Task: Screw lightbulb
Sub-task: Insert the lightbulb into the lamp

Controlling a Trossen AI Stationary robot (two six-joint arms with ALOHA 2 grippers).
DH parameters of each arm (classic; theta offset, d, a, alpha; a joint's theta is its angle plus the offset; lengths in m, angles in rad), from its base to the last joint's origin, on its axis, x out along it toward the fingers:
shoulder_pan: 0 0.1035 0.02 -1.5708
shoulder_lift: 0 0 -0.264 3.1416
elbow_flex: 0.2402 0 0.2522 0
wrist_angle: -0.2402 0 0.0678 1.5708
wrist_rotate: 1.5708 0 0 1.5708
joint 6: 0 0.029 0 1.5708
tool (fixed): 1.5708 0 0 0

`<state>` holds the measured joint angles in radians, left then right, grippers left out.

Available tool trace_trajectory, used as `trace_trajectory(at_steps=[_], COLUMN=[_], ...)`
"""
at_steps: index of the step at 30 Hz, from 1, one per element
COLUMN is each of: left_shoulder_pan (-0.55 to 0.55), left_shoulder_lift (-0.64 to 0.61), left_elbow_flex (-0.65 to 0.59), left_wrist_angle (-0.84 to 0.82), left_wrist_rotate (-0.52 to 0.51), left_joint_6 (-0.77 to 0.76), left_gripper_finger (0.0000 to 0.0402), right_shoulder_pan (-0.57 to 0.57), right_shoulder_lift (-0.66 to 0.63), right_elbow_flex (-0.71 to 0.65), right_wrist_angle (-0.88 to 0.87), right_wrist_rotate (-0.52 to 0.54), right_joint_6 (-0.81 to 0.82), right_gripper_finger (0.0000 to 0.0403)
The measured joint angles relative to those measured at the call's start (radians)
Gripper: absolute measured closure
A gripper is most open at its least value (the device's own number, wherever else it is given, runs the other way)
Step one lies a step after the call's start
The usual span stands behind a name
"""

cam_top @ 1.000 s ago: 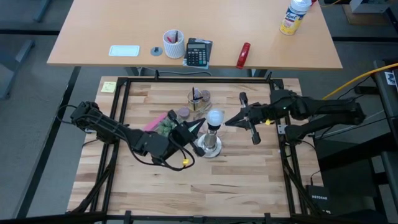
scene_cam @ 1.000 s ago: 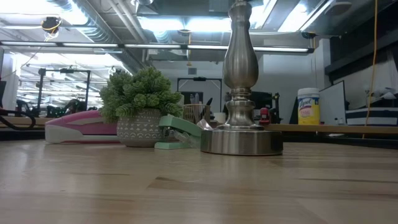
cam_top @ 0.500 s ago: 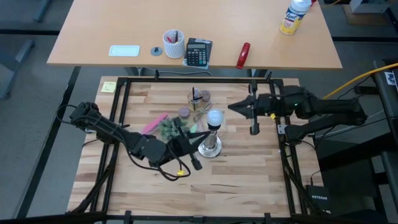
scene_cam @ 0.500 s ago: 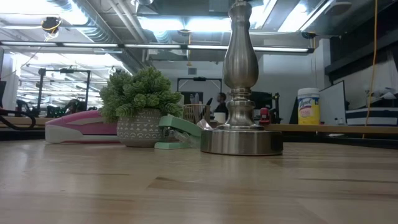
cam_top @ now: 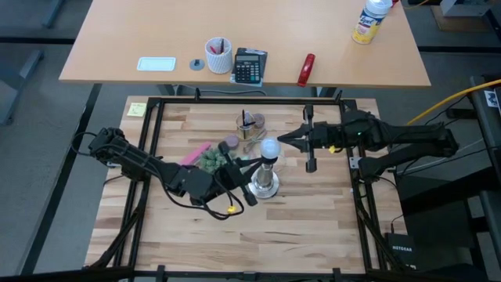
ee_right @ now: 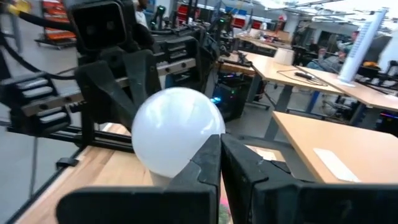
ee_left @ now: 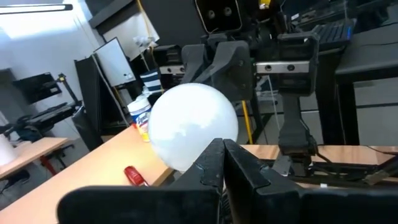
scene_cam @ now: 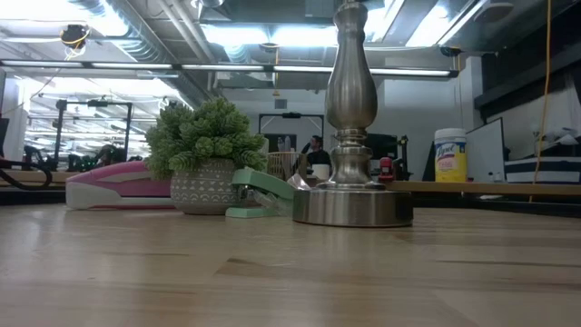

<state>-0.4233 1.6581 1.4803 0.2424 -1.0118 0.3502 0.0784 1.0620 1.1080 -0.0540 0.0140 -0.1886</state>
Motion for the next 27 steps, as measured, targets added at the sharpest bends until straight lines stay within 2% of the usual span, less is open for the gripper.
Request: trace_trajectory(at_steps=[15,27], left_shoulder_pan=[0.000,0.003], left_shoulder_lift=[0.000,0.000], left_elbow_flex=[0.000,0.000], left_wrist_angle=[0.000,0.000], left_wrist_rotate=[-0.087,-0.195], left_joint_6=[-0.002,-0.029], left_gripper_finger=[0.0400,0.0400], right_shoulder_pan=[0.000,0.002], right_shoulder_lift=[-0.004,0.003], right_elbow_flex=[0.001,-0.002], right_wrist_angle=[-0.051,-0.067], right_wrist_rotate=[-0.116,-0.217], right_joint_6=[0.031,0.061], right_gripper_finger=[0.0386,0.0386])
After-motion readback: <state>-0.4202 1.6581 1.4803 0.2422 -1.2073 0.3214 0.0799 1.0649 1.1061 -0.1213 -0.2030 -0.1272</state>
